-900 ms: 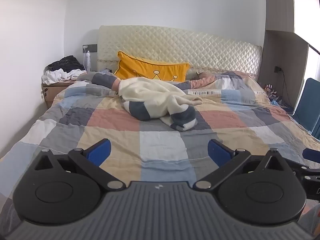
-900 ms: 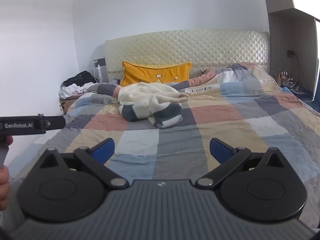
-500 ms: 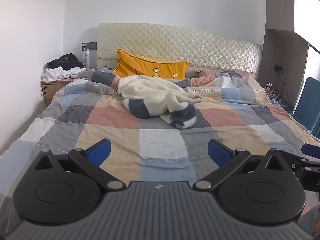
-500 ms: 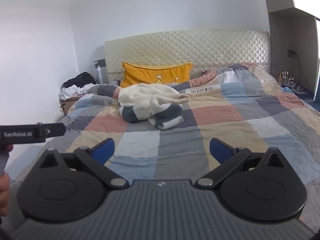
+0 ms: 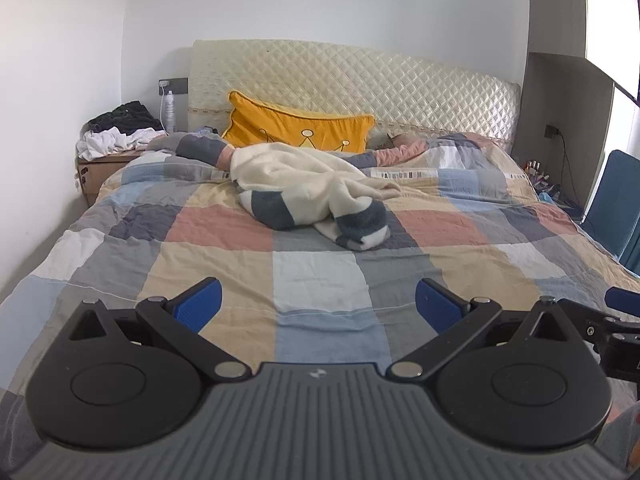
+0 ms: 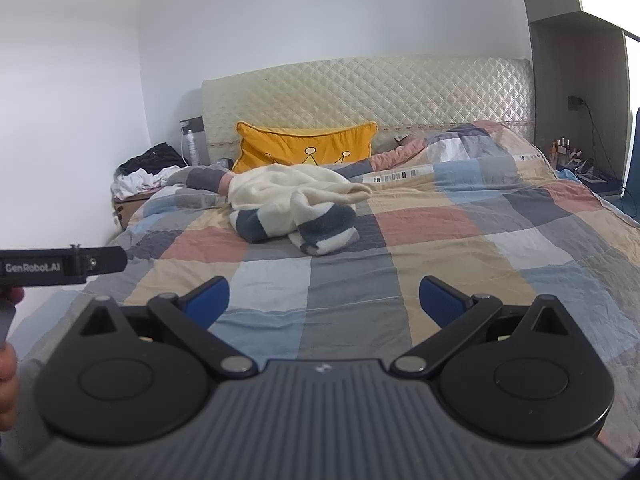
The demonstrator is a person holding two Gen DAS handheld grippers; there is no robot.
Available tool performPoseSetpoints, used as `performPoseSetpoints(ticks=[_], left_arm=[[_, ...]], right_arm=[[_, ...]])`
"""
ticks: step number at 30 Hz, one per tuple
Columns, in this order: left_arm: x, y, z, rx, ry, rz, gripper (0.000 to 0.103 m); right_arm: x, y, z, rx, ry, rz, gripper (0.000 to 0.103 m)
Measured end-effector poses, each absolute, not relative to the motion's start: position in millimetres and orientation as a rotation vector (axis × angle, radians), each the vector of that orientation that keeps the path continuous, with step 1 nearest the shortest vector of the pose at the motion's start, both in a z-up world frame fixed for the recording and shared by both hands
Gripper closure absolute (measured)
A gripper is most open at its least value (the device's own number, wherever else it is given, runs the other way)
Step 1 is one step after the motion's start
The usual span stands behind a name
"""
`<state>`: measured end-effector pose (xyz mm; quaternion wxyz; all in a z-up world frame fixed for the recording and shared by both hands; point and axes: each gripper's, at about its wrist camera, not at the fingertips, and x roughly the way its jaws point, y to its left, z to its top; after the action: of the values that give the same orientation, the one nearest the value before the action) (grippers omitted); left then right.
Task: Fold large clothes
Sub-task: 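Move both grippers toward the crumpled cream striped sweater on the bed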
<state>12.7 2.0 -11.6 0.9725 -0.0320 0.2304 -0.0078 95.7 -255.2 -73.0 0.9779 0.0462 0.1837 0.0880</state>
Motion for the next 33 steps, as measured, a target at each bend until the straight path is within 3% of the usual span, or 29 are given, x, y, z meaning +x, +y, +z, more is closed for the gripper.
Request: performPoseSetpoints(ticks=[33], left_arm=[[22.5, 5.8, -20.8, -0.085, 0.484, -0.031, 0.000]], right_arm=[[107.8, -260.9, -79.5, 0.123, 0.386, 0.150, 0.000]])
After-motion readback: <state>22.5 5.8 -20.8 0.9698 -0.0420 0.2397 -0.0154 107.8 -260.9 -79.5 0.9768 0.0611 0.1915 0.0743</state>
